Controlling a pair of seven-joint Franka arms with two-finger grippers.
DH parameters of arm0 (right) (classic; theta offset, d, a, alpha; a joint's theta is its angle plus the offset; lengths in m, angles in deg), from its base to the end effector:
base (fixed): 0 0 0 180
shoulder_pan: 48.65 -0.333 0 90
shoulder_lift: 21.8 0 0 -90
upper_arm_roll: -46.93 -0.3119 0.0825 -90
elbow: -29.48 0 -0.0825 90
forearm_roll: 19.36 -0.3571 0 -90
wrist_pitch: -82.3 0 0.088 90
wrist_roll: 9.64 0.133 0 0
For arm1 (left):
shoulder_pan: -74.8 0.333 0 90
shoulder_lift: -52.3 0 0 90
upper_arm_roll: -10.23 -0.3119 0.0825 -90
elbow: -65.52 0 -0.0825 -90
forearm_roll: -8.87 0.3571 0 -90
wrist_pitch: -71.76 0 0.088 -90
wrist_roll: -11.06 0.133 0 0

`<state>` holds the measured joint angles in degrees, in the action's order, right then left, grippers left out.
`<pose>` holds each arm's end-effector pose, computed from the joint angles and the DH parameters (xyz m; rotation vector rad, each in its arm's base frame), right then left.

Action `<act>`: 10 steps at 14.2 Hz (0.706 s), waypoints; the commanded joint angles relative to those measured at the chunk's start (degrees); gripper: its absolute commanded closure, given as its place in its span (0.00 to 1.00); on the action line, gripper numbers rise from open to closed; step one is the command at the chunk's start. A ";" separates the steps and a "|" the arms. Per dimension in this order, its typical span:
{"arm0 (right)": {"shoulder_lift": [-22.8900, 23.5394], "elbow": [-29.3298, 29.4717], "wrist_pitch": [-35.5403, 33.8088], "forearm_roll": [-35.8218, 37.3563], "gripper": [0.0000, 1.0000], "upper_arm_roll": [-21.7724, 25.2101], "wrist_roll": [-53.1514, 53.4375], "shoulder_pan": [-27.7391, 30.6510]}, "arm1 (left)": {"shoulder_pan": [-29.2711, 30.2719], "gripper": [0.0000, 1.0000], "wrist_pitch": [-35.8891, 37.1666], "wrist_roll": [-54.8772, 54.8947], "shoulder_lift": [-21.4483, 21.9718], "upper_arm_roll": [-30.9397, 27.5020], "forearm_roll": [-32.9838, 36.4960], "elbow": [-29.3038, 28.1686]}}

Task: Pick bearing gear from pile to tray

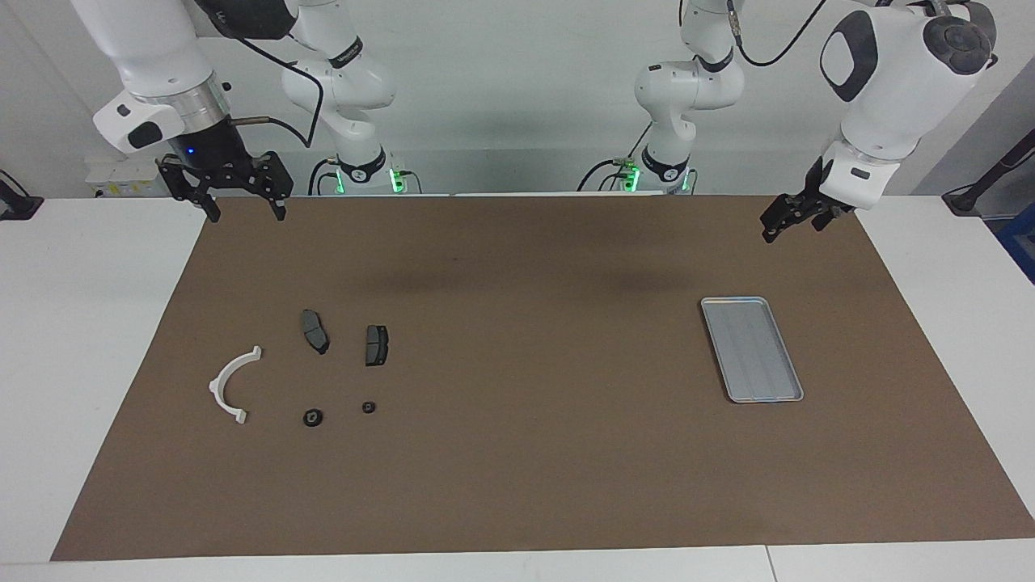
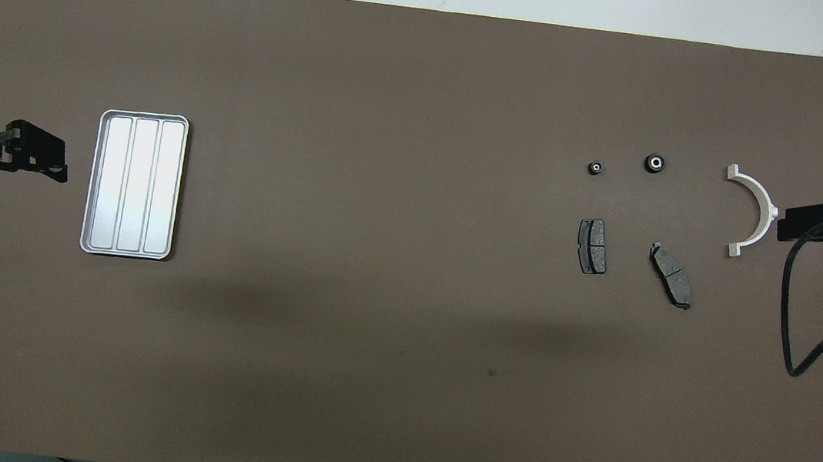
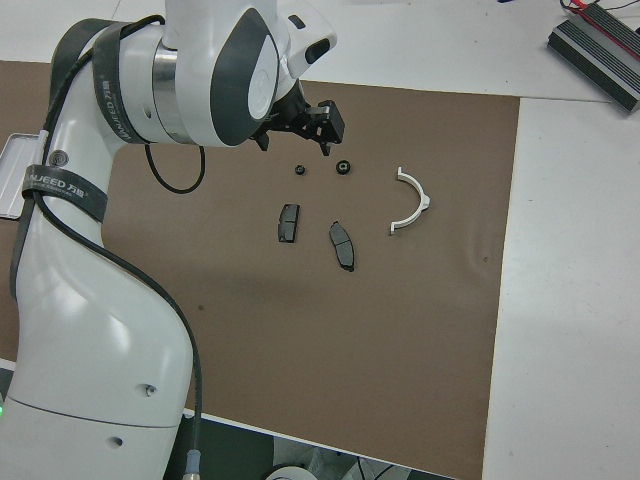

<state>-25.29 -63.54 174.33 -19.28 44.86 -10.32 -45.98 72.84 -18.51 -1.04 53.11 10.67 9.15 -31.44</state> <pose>0.5135 -0.0050 0.6057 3.1368 0.0022 0.0683 0.5155 -0.0210 0.5485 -3.1086 -0.2633 0.1580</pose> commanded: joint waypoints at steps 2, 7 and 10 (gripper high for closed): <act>-1.52 -0.76 -0.72 -1.23 0.00 -0.21 -1.78 1.02 | 0.20 0.00 -0.78 0.41 1.56 0.17 -0.54 -1.65; -1.52 -0.85 -0.01 -1.23 0.00 -0.30 -1.78 0.32 | 0.20 0.00 -0.78 0.41 1.56 0.17 -0.54 -1.65; -1.61 -0.85 -0.10 -1.23 0.00 -0.39 -1.17 0.32 | 0.20 0.00 -0.78 0.41 1.56 0.17 -0.54 -1.65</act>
<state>-25.88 -63.54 174.33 -19.28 44.63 -10.33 -46.06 72.84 -18.51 -1.04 53.11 10.68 9.15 -31.44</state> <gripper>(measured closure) 0.000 0.000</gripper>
